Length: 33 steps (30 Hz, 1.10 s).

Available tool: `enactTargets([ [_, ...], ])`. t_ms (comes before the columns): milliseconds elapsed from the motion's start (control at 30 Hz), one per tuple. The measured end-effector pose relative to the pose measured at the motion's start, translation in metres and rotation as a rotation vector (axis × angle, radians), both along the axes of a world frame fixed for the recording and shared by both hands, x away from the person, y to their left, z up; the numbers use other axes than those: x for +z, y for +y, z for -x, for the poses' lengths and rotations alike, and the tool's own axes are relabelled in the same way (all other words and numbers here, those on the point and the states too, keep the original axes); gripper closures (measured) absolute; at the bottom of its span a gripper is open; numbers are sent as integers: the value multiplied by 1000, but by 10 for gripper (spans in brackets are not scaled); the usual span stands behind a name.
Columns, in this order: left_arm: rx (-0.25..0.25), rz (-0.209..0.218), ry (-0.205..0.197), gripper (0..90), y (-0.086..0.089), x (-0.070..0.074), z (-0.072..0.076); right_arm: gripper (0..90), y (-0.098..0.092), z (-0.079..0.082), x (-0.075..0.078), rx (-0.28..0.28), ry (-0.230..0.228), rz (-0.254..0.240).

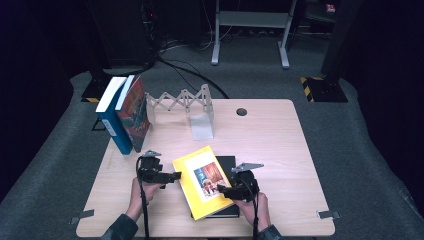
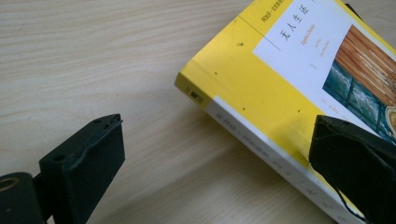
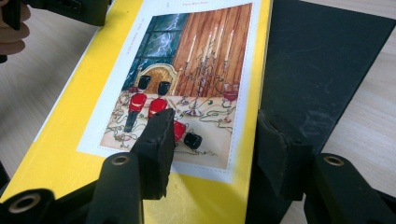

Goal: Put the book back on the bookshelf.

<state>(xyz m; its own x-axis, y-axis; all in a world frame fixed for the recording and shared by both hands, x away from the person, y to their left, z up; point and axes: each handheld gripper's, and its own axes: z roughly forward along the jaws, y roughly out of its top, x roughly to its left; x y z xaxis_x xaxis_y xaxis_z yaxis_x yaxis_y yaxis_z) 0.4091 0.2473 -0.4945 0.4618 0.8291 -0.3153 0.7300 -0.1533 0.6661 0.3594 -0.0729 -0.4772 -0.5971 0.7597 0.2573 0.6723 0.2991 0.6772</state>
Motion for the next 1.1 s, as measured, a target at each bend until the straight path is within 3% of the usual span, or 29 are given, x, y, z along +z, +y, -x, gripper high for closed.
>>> enactTargets([
  [233, -10, 14, 13, 35, 1, -1, 1, 461, 0, 2, 3, 17, -18, 35],
  [333, -11, 48, 40, 37, 4, -3, 4, 483, -3, 3, 3, 7, 5, 26],
  [500, -29, 89, 62, 43, 0, -7, 5, 506, 0, 6, 3, 9, -23, 38],
  [700, -55, 105, 65, 68, -9, -8, 2, 508, 0, 7, 1, -14, -1, 6],
  [767, -75, 111, 74, 84, -11, -7, 0, 509, 1, 7, 1, -10, -7, 3],
  [967, -71, 133, 97, 110, -12, -8, -9, 506, 8, 4, -1, 14, -7, -6],
  [1100, -55, 122, 70, 180, -9, -2, -11, 503, 9, 0, -1, 26, -3, -10],
])
